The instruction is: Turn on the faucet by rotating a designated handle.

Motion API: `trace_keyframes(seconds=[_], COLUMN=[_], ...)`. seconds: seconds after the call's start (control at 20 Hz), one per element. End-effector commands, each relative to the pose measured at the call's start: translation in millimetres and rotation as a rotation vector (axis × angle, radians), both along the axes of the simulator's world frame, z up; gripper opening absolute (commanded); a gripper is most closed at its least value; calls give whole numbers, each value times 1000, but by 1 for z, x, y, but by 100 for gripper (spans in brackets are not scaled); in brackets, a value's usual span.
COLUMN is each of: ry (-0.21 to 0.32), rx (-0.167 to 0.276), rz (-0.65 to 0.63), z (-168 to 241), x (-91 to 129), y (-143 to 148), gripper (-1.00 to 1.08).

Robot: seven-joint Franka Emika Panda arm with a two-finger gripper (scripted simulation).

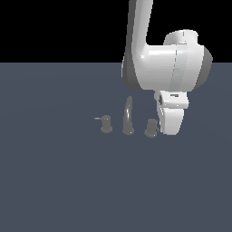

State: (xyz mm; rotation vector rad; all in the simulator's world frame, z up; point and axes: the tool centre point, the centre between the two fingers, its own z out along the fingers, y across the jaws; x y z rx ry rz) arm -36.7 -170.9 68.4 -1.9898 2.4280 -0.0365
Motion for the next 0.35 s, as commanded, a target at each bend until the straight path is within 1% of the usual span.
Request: trace_keyframes(seconds=[0.0,0.25,0.3], ry=[5,16,16], rx=[7,16,16], rz=[19,39,39], z=[-2,-5,-5], x=[5,12,12], y=[22,59,59], gripper=[-100,-100,-100])
